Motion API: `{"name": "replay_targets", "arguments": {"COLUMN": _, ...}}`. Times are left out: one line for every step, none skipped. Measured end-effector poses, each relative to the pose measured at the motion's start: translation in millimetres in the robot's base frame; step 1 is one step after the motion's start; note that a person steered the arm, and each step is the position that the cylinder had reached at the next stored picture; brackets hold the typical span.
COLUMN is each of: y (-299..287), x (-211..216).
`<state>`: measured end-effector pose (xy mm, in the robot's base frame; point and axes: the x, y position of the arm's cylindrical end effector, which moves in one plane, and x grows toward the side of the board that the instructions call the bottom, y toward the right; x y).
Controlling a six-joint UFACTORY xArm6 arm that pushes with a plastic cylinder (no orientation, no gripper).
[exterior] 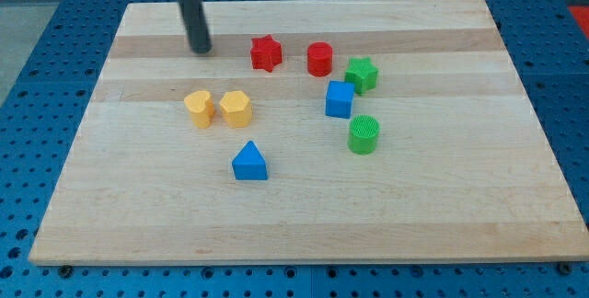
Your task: Place the yellow heart diagonally to the red star
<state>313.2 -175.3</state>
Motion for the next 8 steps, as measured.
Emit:
{"name": "replay_targets", "arguments": {"y": -20, "x": 44}}
{"name": "replay_targets", "arguments": {"y": -26, "x": 91}}
{"name": "replay_targets", "arguments": {"y": -26, "x": 142}}
{"name": "replay_targets", "arguments": {"y": -23, "x": 174}}
{"name": "replay_targets", "arguments": {"y": -6, "x": 173}}
{"name": "replay_targets", "arguments": {"y": 7, "x": 167}}
{"name": "replay_targets", "arguments": {"y": 10, "x": 149}}
{"name": "replay_targets", "arguments": {"y": 14, "x": 134}}
